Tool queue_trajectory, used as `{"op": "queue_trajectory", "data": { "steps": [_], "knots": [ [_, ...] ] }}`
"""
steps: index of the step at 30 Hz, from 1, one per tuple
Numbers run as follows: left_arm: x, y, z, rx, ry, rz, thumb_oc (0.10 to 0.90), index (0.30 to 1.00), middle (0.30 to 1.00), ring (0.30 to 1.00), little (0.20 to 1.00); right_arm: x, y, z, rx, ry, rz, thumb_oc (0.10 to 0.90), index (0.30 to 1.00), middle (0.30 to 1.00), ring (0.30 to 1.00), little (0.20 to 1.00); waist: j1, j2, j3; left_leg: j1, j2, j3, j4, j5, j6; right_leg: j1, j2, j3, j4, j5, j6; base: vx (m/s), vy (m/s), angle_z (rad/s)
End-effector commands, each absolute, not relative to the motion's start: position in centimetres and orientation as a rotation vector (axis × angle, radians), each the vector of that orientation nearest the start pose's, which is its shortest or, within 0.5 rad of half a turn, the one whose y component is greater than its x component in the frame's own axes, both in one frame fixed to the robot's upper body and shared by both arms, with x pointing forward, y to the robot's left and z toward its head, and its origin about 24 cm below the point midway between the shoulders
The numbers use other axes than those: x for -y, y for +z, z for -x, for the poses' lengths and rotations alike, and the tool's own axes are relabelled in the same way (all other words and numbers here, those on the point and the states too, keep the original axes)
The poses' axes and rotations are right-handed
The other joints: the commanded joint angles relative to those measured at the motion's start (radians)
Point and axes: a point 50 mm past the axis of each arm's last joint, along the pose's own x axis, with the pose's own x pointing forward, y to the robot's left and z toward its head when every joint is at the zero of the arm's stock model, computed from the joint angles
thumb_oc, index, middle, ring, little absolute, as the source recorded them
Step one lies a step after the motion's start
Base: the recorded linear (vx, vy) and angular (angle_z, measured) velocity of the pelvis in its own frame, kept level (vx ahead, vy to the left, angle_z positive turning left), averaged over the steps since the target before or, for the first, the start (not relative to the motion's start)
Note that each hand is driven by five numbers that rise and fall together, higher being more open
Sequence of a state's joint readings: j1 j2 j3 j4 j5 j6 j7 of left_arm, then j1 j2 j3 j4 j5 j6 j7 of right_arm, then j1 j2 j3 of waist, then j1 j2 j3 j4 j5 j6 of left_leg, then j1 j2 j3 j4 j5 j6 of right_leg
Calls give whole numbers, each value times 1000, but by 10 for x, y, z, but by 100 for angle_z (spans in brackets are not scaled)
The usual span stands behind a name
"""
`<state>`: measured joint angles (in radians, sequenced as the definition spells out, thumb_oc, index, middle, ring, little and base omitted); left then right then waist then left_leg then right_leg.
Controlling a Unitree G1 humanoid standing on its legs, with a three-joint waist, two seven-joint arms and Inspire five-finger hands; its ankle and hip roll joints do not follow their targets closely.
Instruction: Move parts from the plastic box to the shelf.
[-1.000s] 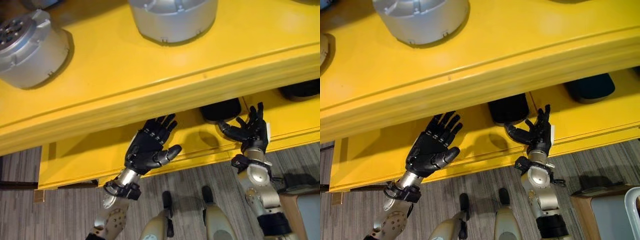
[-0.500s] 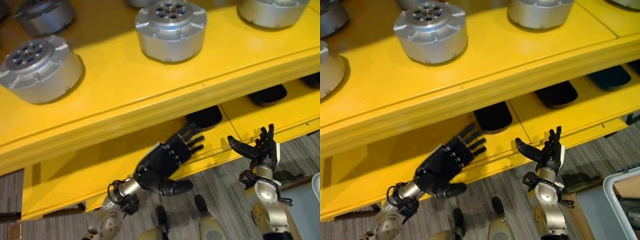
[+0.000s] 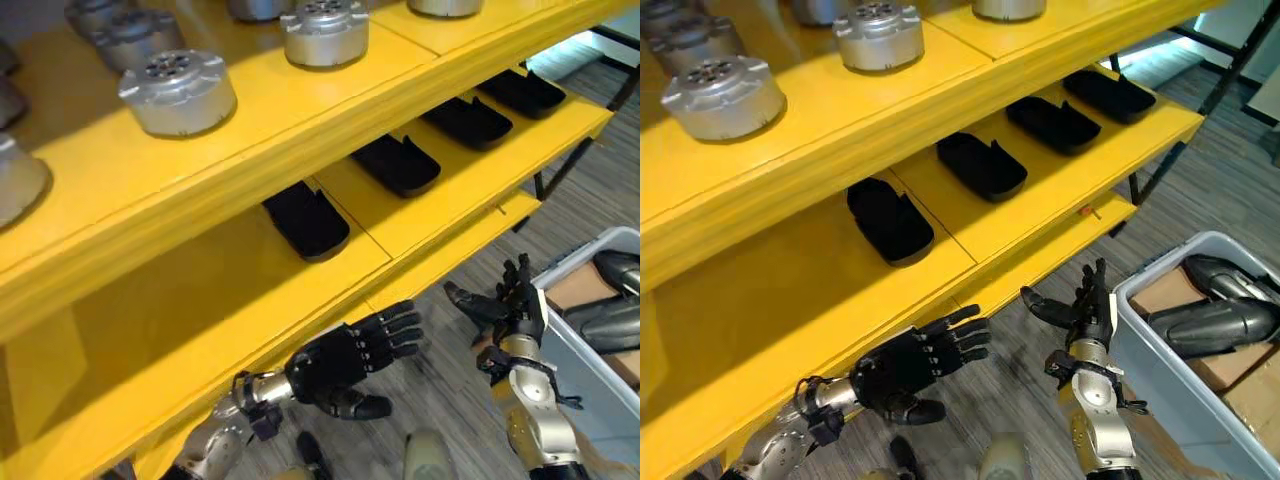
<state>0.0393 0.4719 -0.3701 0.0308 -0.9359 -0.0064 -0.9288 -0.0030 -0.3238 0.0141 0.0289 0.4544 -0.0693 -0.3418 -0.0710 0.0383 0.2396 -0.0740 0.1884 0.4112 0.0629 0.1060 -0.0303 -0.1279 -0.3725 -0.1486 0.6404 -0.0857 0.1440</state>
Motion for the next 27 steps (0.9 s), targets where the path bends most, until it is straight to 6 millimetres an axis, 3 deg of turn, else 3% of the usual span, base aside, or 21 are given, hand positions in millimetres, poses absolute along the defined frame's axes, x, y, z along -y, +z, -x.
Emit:
{"op": "queue_trajectory", "data": {
  "steps": [1,5,8,12,14,16,17,20,22,23,26,27],
  "knots": [
    [-129,63,-203,169,-1192,639,900,1000,1000,1000,1000,218,99,-268,232,-249,-84,900,1000,1000,1000,1000,10,-24,-103,-25,3,69,-43,17,-23,189,141,-145,-406,1,-30,-258,-1041,-116],
    [-138,58,-207,216,-1041,687,900,1000,1000,1000,1000,226,91,-274,120,-241,-21,900,1000,1000,1000,1000,-2,-36,-109,-17,72,82,-84,85,-73,181,222,-143,-487,12,-74,-176,-614,-222],
    [-138,55,-206,210,-1044,689,900,1000,1000,1000,1000,235,93,-274,120,-283,-7,900,1000,1000,1000,1000,-18,-34,-106,-13,97,69,-97,104,-88,154,249,-123,-480,11,-96,-77,-250,-29],
    [-136,51,-206,192,-1006,722,900,1000,1000,1000,1000,245,91,-267,86,-307,-4,900,1000,1000,1000,1000,-65,-30,-108,13,155,40,-115,184,-130,118,299,-77,-474,4,-123,-50,-309,-40],
    [-138,50,-207,202,-966,726,900,1000,1000,1000,1000,247,87,-263,70,-290,8,900,1000,1000,1000,1000,-78,-35,-113,19,167,-13,-120,206,-139,104,320,-40,-475,4,-132,-19,-215,-32],
    [-140,52,-209,218,-918,726,900,1000,1000,1000,1000,248,84,-261,58,-263,10,900,1000,1000,1000,1000,-76,-36,-118,6,170,-102,-119,221,-125,77,349,22,-476,19,-147,4,-203,-67],
    [-145,52,-211,229,-876,724,900,1000,1000,1000,1000,246,79,-258,43,-213,11,900,1000,1000,1000,1000,-65,-40,-128,-16,146,-246,-114,219,-111,65,365,102,-485,29,-152,86,-168,-124],
    [-149,51,-209,235,-838,725,900,1000,1000,1000,1000,237,73,-260,24,-162,17,900,1000,1000,1000,1000,-39,-47,-125,-28,88,-400,-85,180,-84,68,373,180,-481,26,-154,98,-106,-128],
    [-151,50,-208,239,-826,723,900,1000,1000,1000,1000,233,71,-260,19,-141,19,900,1000,1000,1000,1000,-28,-45,-125,-35,63,-456,-70,164,-74,66,379,205,-482,29,-157,68,-51,-163],
    [-154,48,-206,240,-820,726,900,1000,1000,1000,1000,229,67,-261,3,-121,7,900,1000,1000,1000,1000,-12,-42,-121,-35,6,-519,-47,119,-57,69,389,242,-489,35,-160,119,-92,-120],
    [-155,46,-205,229,-857,712,900,1000,1000,1000,1000,211,52,-254,-27,-99,-34,900,1000,1000,1000,1000,-1,-21,-112,-41,-149,-514,-42,12,-9,91,426,266,-523,53,-162,170,-75,-144],
    [-152,47,-205,228,-882,700,900,1000,1000,1000,1000,205,48,-252,-36,-105,-62,900,1000,1000,1000,1000,0,-11,-109,-57,-190,-500,-76,22,0,97,444,269,-534,59,-159,241,44,-76]
  ]
}}
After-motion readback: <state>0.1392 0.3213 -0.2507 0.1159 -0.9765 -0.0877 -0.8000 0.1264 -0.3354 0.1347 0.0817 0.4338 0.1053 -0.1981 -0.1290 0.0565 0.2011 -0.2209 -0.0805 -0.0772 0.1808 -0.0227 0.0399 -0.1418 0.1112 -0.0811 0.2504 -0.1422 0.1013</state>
